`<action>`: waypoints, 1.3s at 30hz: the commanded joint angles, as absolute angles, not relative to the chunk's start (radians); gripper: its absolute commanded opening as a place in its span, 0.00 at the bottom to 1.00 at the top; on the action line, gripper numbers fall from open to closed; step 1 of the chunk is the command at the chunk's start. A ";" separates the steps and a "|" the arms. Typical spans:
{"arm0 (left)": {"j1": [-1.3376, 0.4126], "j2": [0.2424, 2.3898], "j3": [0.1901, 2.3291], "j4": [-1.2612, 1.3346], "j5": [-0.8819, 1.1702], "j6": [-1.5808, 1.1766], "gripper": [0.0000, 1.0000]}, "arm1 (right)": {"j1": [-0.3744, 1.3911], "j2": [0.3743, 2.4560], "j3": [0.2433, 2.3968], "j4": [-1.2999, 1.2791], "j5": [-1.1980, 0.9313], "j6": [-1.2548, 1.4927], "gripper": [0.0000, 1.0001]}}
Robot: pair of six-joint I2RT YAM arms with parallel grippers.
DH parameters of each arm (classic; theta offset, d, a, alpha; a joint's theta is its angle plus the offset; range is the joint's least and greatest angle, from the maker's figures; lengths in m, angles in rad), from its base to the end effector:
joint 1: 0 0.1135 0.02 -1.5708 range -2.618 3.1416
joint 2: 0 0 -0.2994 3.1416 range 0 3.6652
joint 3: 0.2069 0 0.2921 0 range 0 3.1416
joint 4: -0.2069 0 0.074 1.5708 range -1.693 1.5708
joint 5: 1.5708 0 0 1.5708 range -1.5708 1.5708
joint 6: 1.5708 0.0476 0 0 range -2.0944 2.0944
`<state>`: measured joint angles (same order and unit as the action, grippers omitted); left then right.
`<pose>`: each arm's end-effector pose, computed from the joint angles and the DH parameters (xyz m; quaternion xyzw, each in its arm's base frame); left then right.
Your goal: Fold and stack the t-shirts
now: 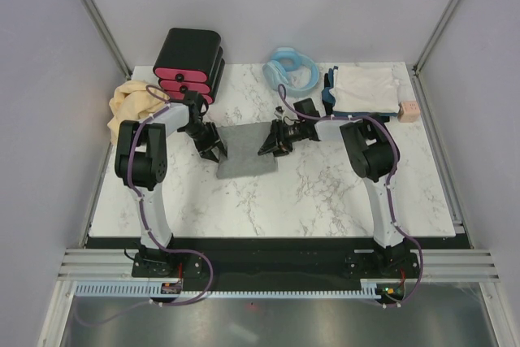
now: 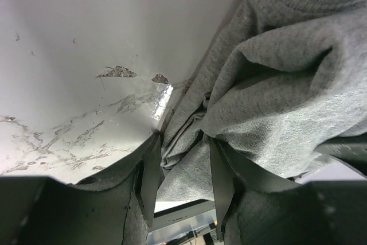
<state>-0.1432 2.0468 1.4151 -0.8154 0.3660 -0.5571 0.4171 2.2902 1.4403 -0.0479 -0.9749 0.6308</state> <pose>0.4310 -0.0794 0.1417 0.1906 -0.9628 0.1915 0.0052 0.4538 0.2442 0.0848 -0.0648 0.8457 0.5287 0.0314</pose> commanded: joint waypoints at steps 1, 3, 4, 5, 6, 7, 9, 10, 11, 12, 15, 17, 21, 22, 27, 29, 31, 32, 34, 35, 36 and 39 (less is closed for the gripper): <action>-0.155 2.065 1.443 -0.819 0.364 -0.519 0.46 | 0.448 2.319 1.387 -0.072 -0.831 0.621 0.40; -0.156 2.065 1.440 -0.822 0.362 -0.514 0.46 | 0.448 2.312 1.371 -0.037 -0.828 0.643 0.31; -0.156 2.065 1.439 -0.821 0.359 -0.512 0.46 | 0.448 2.310 1.368 -0.028 -0.830 0.656 0.28; -0.156 2.063 1.439 -0.822 0.359 -0.511 0.46 | 0.449 2.309 1.367 -0.020 -0.827 0.660 0.22; -0.156 2.063 1.436 -0.822 0.359 -0.508 0.46 | 0.448 2.303 1.365 -0.015 -0.825 0.661 0.19; -0.156 2.063 1.434 -0.822 0.359 -0.508 0.46 | 0.448 2.296 1.367 -0.015 -0.824 0.660 0.14; -0.155 2.063 1.433 -0.824 0.356 -0.505 0.46 | 0.448 2.283 1.382 -0.041 -0.807 0.646 0.00; -0.156 2.063 1.434 -0.825 0.351 -0.503 0.46 | 0.448 2.280 1.391 -0.063 -0.799 0.629 0.00; -0.156 2.062 1.433 -0.824 0.348 -0.502 0.46 | 0.446 2.267 1.403 -0.087 -0.790 0.596 0.00; -0.156 2.060 1.430 -0.827 0.344 -0.500 0.46 | 0.448 2.261 1.428 -0.138 -0.769 0.575 0.00; -0.156 2.043 1.419 -0.831 0.319 -0.499 0.46 | 0.446 2.243 1.480 -0.237 -0.733 0.514 0.00; -0.156 2.023 1.408 -0.831 0.298 -0.509 0.46 | 0.448 2.232 1.511 -0.297 -0.709 0.480 0.00; -0.156 1.944 1.376 -0.834 0.235 -0.509 0.49 | 0.448 2.201 1.569 -0.431 -0.629 0.401 0.00; -0.156 1.910 1.373 -0.842 0.210 -0.506 0.49 | 0.448 2.194 1.581 -0.454 -0.592 0.365 0.00; -0.153 1.835 1.350 -0.885 0.115 -0.503 0.50 | 0.446 2.192 1.713 -0.631 -0.508 0.267 0.00; -0.152 1.806 1.345 -0.900 0.078 -0.509 0.50 | 0.446 2.198 1.759 -0.682 -0.462 0.217 0.00; -0.150 1.793 1.338 -0.902 0.063 -0.511 0.50 | 0.446 2.201 1.811 -0.736 -0.439 0.187 0.00; -0.149 1.787 1.338 -0.903 0.061 -0.512 0.50 | 0.445 2.201 1.825 -0.748 -0.414 0.170 0.00; -0.147 1.787 1.339 -0.904 0.063 -0.512 0.50 | 0.437 2.201 1.850 -0.765 -0.416 0.166 0.00; -0.147 1.789 1.341 -0.905 0.066 -0.512 0.50 | 0.434 2.204 1.855 -0.768 -0.419 0.163 0.00; -0.147 1.792 1.341 -0.905 0.066 -0.514 0.50 | 0.431 2.206 1.868 -0.781 -0.410 0.161 0.00; -0.147 1.793 1.341 -0.905 0.069 -0.515 0.50 | 0.428 2.204 1.899 -0.816 -0.370 0.138 0.00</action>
